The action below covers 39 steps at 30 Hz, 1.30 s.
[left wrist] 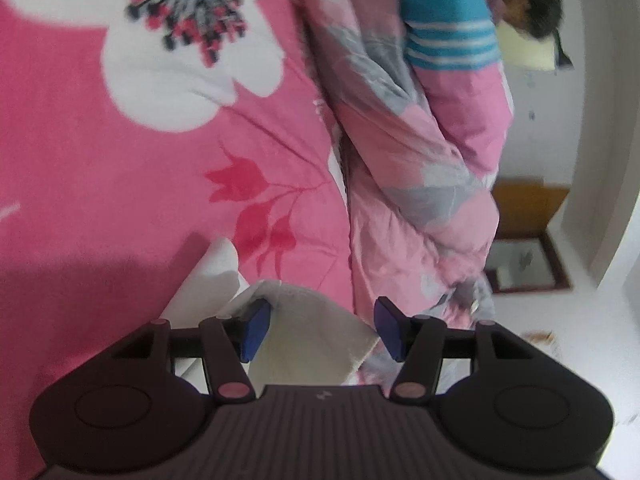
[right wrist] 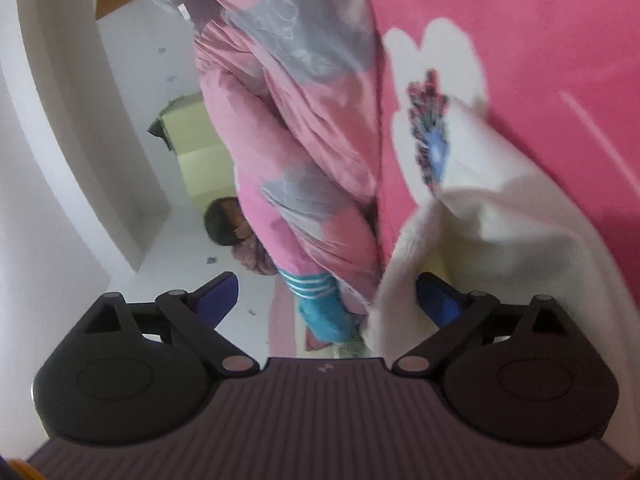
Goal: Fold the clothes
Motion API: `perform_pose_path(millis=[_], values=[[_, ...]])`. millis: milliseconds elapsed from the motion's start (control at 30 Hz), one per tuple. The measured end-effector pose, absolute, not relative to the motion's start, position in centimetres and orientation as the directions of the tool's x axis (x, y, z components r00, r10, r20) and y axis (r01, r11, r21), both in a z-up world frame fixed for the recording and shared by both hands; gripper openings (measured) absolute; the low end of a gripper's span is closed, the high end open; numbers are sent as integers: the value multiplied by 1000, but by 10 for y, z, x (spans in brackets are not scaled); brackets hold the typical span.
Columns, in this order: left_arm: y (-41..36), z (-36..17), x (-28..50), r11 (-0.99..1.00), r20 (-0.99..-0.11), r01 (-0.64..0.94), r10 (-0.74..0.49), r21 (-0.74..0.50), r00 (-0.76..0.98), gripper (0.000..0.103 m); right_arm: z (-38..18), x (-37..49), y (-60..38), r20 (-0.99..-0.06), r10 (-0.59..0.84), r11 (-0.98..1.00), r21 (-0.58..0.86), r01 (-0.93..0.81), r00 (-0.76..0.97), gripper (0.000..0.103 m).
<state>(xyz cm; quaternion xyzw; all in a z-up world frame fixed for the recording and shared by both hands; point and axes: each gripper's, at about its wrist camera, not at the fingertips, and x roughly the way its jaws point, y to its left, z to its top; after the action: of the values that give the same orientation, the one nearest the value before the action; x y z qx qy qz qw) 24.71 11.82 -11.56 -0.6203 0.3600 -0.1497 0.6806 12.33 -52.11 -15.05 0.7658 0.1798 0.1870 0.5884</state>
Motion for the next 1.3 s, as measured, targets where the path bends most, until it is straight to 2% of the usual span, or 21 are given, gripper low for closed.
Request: perform_pose_path(millis=[100, 167, 333, 500, 667, 833, 900, 1000, 1133, 1167, 1233, 1300], values=[[121, -132, 247, 104, -290, -294, -641, -950, 711, 58, -169, 134, -529, 155, 402, -369, 929, 5, 902, 97], [125, -137, 246, 72, -274, -297, -632, -952, 725, 58, -183, 137, -531, 163, 353, -424, 906, 3, 921, 97], [134, -140, 243, 19, -233, -279, -602, -960, 764, 60, -191, 136, -531, 183, 336, -438, 899, -19, 924, 97], [138, -122, 230, 51, -241, -264, -598, -963, 765, 60, -178, 123, -534, 200, 333, -402, 914, -54, 922, 97], [134, -71, 190, 189, -272, -196, -625, -962, 732, 61, -153, 80, -532, 222, 351, -357, 930, -90, 910, 97], [114, -18, 122, 459, -394, -63, -675, -886, 623, 66, -122, 0, -529, 198, 388, -260, 961, -100, 900, 97], [107, -14, 93, 499, -422, -29, -699, -866, 578, 68, -117, -35, -523, 169, 405, -232, 970, -78, 899, 97], [102, -26, 57, 524, -454, -29, -708, -851, 542, 68, -118, -82, -509, 78, 426, -187, 982, 3, 901, 97], [102, -54, 25, 582, -498, -45, -650, -812, 574, 67, -135, -120, -487, -57, 430, -136, 983, 127, 901, 96], [104, -62, 21, 582, -500, -58, -639, -811, 585, 64, -140, -125, -484, -99, 417, -113, 981, 160, 904, 96], [110, -77, 19, 573, -503, -93, -618, -814, 604, 56, -146, -127, -481, -161, 389, -82, 975, 208, 907, 84], [113, -89, 23, 551, -496, -121, -606, -825, 621, 49, -150, -122, -479, -187, 373, -62, 972, 226, 909, 77]])
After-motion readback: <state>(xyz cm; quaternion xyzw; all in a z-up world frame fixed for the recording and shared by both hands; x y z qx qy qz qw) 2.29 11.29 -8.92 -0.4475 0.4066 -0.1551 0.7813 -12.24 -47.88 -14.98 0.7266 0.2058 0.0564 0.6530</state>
